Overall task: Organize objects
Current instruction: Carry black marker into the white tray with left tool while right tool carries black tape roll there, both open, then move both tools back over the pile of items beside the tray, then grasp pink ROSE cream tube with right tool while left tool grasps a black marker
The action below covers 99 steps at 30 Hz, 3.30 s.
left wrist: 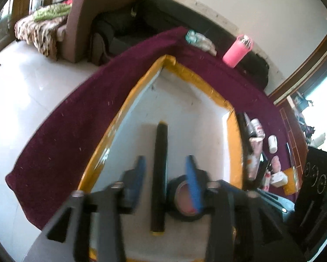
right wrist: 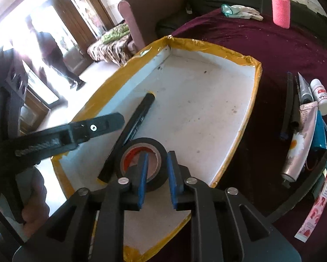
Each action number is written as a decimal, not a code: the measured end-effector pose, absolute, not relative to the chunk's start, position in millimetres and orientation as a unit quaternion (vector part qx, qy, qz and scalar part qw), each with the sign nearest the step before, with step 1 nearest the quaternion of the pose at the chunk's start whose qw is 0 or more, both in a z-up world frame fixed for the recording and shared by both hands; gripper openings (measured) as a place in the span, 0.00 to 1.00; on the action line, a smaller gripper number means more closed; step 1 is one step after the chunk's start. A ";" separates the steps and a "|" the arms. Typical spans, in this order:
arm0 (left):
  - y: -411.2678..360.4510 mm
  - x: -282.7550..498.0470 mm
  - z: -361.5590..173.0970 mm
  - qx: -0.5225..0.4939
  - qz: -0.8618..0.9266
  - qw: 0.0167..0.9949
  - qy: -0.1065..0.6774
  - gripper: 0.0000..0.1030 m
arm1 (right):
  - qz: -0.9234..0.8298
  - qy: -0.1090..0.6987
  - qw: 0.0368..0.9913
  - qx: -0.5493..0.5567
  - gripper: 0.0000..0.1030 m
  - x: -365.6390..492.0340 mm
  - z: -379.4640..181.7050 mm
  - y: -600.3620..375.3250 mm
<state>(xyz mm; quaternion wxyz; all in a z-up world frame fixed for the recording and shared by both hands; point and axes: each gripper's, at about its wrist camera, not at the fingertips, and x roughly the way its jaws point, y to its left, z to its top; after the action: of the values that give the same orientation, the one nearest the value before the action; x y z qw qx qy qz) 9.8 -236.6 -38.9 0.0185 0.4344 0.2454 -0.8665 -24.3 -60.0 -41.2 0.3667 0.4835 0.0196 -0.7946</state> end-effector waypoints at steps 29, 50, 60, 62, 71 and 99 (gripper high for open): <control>-38.4 17.7 -6.3 0.373 -0.924 -0.040 0.078 0.50 | -0.884 -0.154 0.186 0.401 0.59 -1.0 -29.1 170.3; -17.8 -30.5 -29.7 0.419 -0.901 -0.108 0.042 0.50 | -0.873 -0.075 0.165 0.453 0.59 -27.1 -48.2 177.8; -25.9 -39.8 -34.9 0.417 -0.901 -0.111 0.056 0.50 | -0.861 -0.054 0.185 0.470 0.65 -37.6 -58.7 156.1; -28.0 -40.1 -34.1 0.417 -0.900 -0.111 0.058 0.50 | -0.863 -0.054 0.184 0.468 0.65 -39.6 -57.4 155.3; -37.6 -25.8 -33.3 0.427 -0.894 -0.110 0.081 0.50 | -0.860 -0.099 0.164 0.473 0.65 -30.1 -51.8 174.0; 12.7 -41.1 -60.2 0.481 -0.865 -0.144 0.005 0.43 | -0.856 -0.064 0.144 0.492 0.28 -22.1 -58.3 176.3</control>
<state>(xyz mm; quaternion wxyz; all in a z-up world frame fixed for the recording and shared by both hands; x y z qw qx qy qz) -41.1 12.7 -60.2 -0.1444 0.4809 0.0052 -0.8648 -22.1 176.3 -58.3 0.1443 0.4918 -0.0640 -0.8563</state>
